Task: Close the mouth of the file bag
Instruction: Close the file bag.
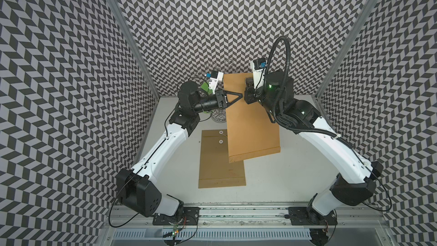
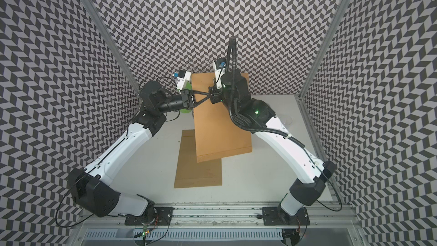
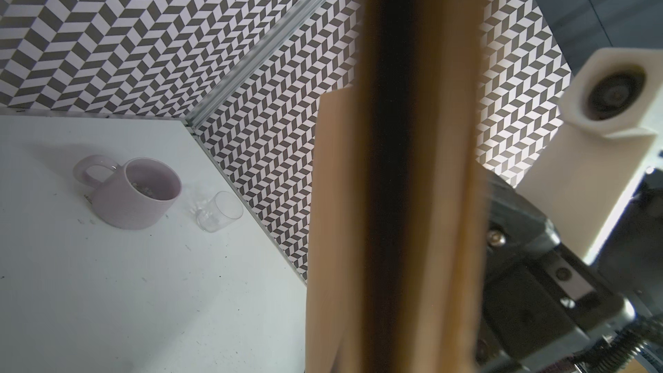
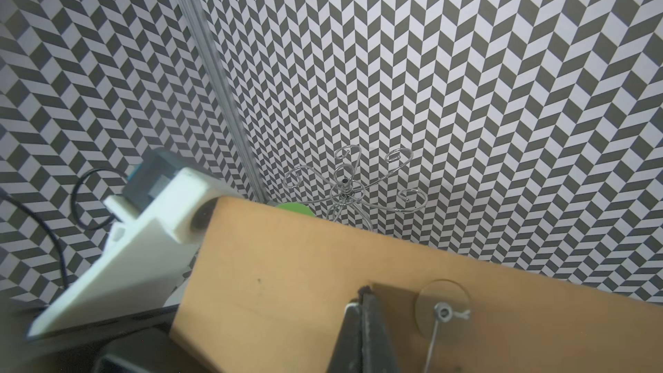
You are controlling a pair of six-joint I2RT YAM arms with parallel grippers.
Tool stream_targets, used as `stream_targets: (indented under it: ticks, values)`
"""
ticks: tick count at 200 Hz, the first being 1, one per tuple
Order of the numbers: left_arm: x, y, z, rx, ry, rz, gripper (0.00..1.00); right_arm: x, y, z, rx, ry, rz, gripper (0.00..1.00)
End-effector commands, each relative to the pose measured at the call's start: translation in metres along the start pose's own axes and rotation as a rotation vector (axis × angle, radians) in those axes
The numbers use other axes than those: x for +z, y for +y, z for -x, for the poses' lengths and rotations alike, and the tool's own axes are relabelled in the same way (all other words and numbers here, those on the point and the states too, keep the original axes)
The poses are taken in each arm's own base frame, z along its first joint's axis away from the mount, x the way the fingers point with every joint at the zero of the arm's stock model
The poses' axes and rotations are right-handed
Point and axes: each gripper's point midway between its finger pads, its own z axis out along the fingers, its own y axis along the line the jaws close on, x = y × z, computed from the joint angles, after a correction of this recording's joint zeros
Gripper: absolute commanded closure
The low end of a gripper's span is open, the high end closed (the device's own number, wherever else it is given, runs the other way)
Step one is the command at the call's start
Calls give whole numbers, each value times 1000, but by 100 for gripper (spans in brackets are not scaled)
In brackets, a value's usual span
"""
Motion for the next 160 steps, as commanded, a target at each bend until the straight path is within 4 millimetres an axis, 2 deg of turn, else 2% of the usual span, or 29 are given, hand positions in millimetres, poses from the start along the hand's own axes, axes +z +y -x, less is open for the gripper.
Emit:
stream_targets:
  ticks: [1, 46, 160]
  values:
    - [0, -2, 4, 21, -16, -13, 100, -3, 14, 7, 29, -28, 39, 100]
    - [-5, 0, 13, 18, -41, -7, 100, -7, 26, -1, 59, -16, 87, 100]
    - [-18, -2, 29, 57, -89, 3, 100, -9, 40, -48, 129, 66, 183, 100]
